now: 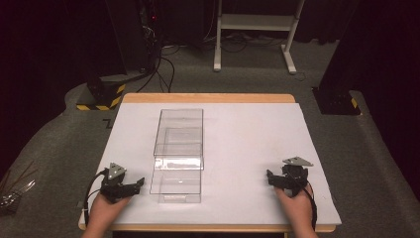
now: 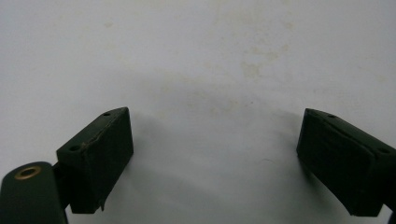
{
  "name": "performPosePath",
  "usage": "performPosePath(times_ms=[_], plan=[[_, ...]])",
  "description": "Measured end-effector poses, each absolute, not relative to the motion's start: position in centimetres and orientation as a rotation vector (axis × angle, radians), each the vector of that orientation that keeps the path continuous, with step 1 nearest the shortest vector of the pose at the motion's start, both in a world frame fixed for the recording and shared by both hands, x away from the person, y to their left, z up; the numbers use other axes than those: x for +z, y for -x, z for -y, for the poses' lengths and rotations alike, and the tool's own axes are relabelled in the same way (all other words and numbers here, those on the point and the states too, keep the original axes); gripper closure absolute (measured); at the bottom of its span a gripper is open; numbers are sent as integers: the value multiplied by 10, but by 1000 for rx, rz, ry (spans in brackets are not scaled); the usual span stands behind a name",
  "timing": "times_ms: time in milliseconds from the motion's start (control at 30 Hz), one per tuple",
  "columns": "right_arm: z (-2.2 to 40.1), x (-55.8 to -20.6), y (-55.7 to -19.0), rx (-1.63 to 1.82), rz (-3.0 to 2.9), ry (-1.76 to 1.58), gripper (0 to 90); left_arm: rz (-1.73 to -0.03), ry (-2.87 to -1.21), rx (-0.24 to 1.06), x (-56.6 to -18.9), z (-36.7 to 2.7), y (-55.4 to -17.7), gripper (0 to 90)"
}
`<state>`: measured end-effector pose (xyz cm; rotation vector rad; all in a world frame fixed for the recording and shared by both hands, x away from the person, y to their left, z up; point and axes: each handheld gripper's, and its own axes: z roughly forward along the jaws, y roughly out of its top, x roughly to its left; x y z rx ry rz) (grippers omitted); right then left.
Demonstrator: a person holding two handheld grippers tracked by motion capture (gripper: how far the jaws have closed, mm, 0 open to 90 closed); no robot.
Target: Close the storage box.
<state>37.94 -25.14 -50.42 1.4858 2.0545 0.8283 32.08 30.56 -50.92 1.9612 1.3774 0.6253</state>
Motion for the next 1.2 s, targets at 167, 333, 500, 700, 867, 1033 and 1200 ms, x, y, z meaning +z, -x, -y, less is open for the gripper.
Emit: performPosePath(times_ms=[167,333,500,700,867,1033,1200], plan=[[252,-504,-380,829,-2055,-1488,104,-1380,-1960,625,-509,-306,-321,174],[251,-504,-380,826,-2055,-1491,104,-1382,-1959,625,-509,-305,-321,173],[251,-504,-380,822,-2057,-1487,105,-1382,-1961,626,-509,-305,-321,174],[251,-504,-380,824,-2059,-1493,104,-1380,-1965,629,-509,-305,-321,174],[251,-504,-380,828,-2055,-1489,104,-1380,-1959,622,-509,-305,-321,175],[251,-504,-379,828,-2055,-1487,104,-1375,-1975,608,-508,-306,-322,152],[252,-504,-380,829,-2055,-1488,104,-1363,-1962,610,-506,-307,-319,148]])
